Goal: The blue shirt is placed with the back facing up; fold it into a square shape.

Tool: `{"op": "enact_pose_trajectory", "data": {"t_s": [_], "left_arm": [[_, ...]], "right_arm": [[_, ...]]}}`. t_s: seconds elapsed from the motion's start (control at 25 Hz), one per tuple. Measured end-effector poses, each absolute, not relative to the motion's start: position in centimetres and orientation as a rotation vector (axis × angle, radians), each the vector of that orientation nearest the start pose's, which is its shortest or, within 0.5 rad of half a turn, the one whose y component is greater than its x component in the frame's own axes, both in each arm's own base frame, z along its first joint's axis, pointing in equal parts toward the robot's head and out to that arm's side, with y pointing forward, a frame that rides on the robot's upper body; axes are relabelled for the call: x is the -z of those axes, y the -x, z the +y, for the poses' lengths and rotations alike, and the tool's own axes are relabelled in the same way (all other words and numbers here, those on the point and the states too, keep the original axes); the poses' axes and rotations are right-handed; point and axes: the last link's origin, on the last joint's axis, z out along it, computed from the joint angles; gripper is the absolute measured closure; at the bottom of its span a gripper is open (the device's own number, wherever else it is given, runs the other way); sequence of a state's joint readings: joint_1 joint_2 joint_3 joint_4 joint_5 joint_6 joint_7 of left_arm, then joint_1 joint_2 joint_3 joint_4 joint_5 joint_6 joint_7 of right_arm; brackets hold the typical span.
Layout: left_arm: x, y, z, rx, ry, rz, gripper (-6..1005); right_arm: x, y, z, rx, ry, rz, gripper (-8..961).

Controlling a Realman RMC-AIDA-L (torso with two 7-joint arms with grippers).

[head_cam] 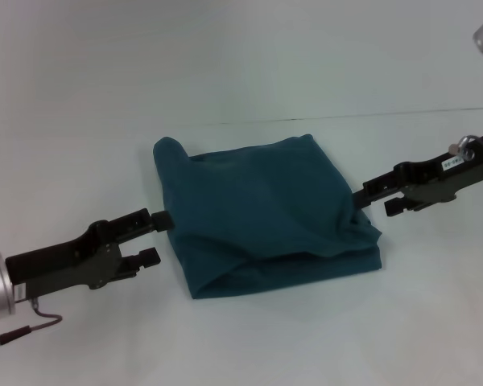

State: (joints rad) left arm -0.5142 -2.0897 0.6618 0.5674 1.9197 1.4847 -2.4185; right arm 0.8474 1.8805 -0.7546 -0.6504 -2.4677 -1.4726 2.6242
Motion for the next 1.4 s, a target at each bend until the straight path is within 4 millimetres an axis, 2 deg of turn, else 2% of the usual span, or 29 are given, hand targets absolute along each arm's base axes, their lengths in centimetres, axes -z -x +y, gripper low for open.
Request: {"op": "enact_pose_trajectory", "data": {"t_s": [0.76,1.2,1.32,1.4], "left_arm": [[0.7,27.5,33.3,-1.045,-2.065,2.165,96],[0.7,27.6,33.4,-1.057,-2.070,2.167,95],[0.7,27.6,33.4,-1.058,-2.070,2.166,95],[0.7,27.6,33.4,-1.058,-2.071,2.165,95]], "right_arm": [[-1.1,-24.5,41.9,-0.088,2.188,1.759,235],[-0.5,-24.1,42.1,-0.075,2.189,1.757,447],[-0.7,-24.2,42.0,-0.065,2.184,1.772,455],[-1.0,-24.3,41.9,-0.062,2.178,1.783,508]]}}
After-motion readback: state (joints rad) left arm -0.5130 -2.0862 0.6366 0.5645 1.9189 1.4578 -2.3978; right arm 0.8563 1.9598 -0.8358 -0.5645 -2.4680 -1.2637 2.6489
